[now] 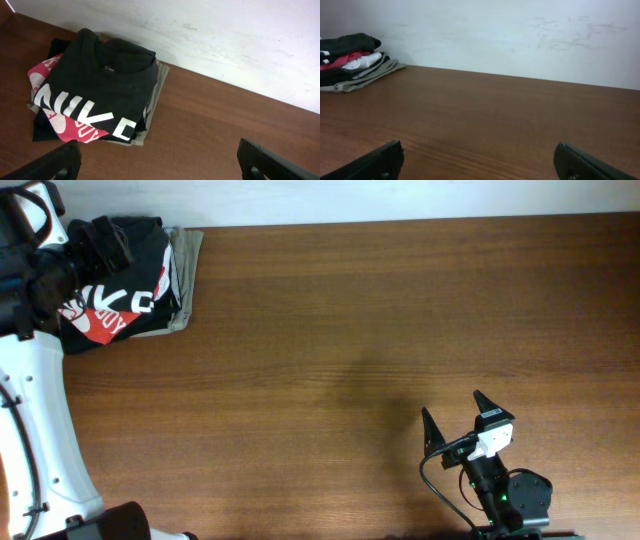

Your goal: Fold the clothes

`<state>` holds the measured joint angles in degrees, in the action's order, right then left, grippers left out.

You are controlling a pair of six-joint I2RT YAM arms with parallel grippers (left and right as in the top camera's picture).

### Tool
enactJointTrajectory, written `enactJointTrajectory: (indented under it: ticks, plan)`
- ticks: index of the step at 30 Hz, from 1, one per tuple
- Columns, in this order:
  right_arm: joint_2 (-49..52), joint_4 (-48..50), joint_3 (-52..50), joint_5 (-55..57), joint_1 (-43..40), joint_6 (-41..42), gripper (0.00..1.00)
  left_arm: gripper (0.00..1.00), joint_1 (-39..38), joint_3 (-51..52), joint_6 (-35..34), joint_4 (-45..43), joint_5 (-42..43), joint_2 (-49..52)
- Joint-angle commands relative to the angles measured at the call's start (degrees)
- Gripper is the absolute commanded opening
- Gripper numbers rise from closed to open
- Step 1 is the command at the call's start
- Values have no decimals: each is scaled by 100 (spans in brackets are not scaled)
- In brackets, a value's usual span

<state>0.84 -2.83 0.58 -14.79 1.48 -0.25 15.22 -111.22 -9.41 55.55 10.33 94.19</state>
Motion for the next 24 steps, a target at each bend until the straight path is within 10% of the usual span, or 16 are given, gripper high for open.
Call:
enactJointTrajectory:
  ticks: [1, 19, 24]
  plan:
    - [-66, -42, -26, 68, -37, -37, 99, 99, 26, -15, 28, -9, 42, 9]
    - [-66, -42, -26, 66, -37, -39, 99, 99, 26, -15, 52, 31, 4, 9]
    - [-66, -42, -26, 66, -37, -39, 99, 99, 31, -15, 50, 1845, -568, 9]
